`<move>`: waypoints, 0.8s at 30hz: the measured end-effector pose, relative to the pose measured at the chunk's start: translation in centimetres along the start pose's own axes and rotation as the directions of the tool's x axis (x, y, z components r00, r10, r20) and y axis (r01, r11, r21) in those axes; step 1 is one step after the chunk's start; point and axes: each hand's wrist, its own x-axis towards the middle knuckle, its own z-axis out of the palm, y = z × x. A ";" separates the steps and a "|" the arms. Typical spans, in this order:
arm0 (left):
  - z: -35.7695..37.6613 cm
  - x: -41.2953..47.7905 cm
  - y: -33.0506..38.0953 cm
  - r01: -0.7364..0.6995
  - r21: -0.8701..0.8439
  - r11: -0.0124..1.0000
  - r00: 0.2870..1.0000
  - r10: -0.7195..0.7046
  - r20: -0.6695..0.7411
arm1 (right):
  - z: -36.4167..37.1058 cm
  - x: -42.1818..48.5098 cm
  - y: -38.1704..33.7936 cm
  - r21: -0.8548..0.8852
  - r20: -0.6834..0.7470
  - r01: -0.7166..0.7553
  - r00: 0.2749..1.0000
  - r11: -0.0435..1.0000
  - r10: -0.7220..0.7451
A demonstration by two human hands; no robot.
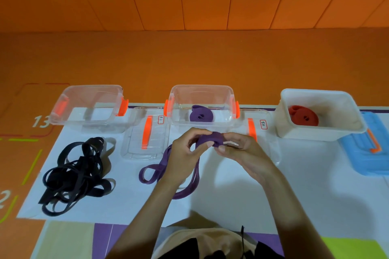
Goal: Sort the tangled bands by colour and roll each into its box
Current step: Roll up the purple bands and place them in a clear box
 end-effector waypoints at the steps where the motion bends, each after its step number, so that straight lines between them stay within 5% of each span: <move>1: 0.0 0.1 -0.1 0.008 -0.006 1.000 1.000 -0.008 -0.010 | -0.1 0.1 -0.2 0.008 -0.005 -0.005 1.000 1.000 0.005; 13: -0.4 -0.1 0.1 0.001 -0.122 0.993 0.995 -0.013 -0.097 | 2.0 0.7 -0.7 0.276 -0.056 0.000 0.998 0.961 0.016; 16: -0.6 0.2 0.1 -0.020 -0.128 0.992 0.990 0.002 -0.143 | 2.2 1.1 -0.3 0.230 0.007 -0.008 1.000 0.973 0.007; 24: 0.7 0.4 -0.9 -0.046 -0.089 0.995 0.965 0.022 -0.260 | 1.8 1.0 -0.5 0.049 -0.087 0.132 0.988 0.990 -0.128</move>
